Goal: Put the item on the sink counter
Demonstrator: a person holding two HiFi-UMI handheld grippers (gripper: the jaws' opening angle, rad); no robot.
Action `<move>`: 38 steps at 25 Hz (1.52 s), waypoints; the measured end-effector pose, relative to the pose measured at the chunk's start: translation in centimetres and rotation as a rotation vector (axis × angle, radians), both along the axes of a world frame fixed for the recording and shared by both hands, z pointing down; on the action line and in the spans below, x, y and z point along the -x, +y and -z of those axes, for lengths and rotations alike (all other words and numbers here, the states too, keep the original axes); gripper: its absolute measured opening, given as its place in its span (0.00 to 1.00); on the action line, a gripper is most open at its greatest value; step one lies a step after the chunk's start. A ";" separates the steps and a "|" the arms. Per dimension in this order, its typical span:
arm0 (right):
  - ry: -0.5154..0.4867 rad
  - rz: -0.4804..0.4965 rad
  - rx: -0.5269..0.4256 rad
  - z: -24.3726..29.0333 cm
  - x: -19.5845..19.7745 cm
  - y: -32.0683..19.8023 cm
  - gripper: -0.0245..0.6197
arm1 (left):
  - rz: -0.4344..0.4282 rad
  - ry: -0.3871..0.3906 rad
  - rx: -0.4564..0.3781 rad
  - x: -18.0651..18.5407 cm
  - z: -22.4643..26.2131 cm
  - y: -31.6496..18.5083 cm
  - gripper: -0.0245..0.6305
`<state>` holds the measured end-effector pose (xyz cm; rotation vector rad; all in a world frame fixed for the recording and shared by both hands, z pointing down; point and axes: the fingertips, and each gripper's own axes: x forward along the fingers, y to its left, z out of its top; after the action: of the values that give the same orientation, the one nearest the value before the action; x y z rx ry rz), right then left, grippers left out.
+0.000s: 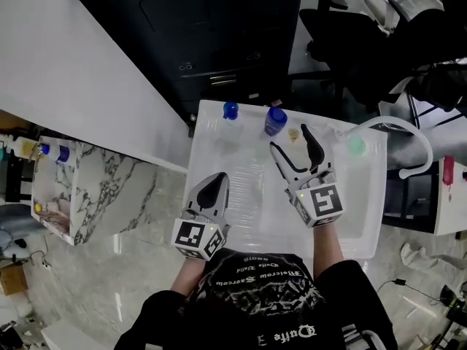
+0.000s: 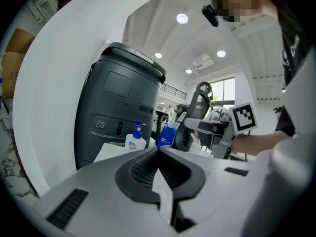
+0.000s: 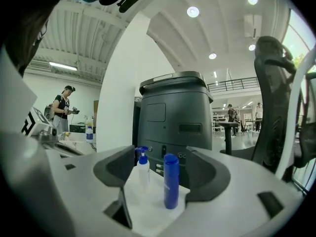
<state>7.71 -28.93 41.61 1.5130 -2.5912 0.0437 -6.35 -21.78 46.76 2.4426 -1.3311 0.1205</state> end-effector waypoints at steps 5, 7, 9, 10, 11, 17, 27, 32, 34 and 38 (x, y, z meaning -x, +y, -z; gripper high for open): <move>0.005 -0.040 -0.005 0.9 0.1 3.5 0.53 | -0.003 0.051 -0.035 -0.2 1.4 1.2 0.05; -0.001 -0.050 -0.002 1.0 0.3 5.0 0.53 | -0.006 0.052 -0.046 -0.1 1.6 1.9 0.05; -0.012 -0.061 0.009 0.7 0.3 6.5 0.53 | 0.001 0.048 -0.063 0.2 1.8 2.6 0.05; -0.023 -0.072 0.018 0.5 0.2 7.1 0.53 | 0.006 0.046 -0.070 0.3 2.0 2.8 0.05; -0.038 -0.084 0.030 0.2 0.0 7.8 0.53 | 0.011 0.044 -0.076 0.4 2.1 3.0 0.05; -0.126 -0.150 0.100 -1.7 -0.8 10.9 0.51 | 0.000 0.044 -0.093 0.5 2.5 4.1 0.05; -0.060 -0.156 0.148 -4.0 0.7 14.6 0.43 | -0.043 0.033 -0.095 0.7 2.2 5.8 0.05; -0.096 -0.162 0.132 -3.4 1.4 14.7 0.25 | -0.055 0.031 -0.105 0.9 2.3 6.1 0.05; -0.087 -0.177 0.131 -3.4 1.4 14.7 0.14 | -0.063 0.030 -0.105 0.9 2.3 6.2 0.05; -0.081 -0.169 0.141 -3.5 1.8 14.7 0.04 | -0.086 0.020 -0.105 0.6 2.3 6.6 0.05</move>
<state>5.92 -14.26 45.11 1.7054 -2.4533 0.3041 -6.95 -15.22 44.46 2.5819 -1.2542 0.0483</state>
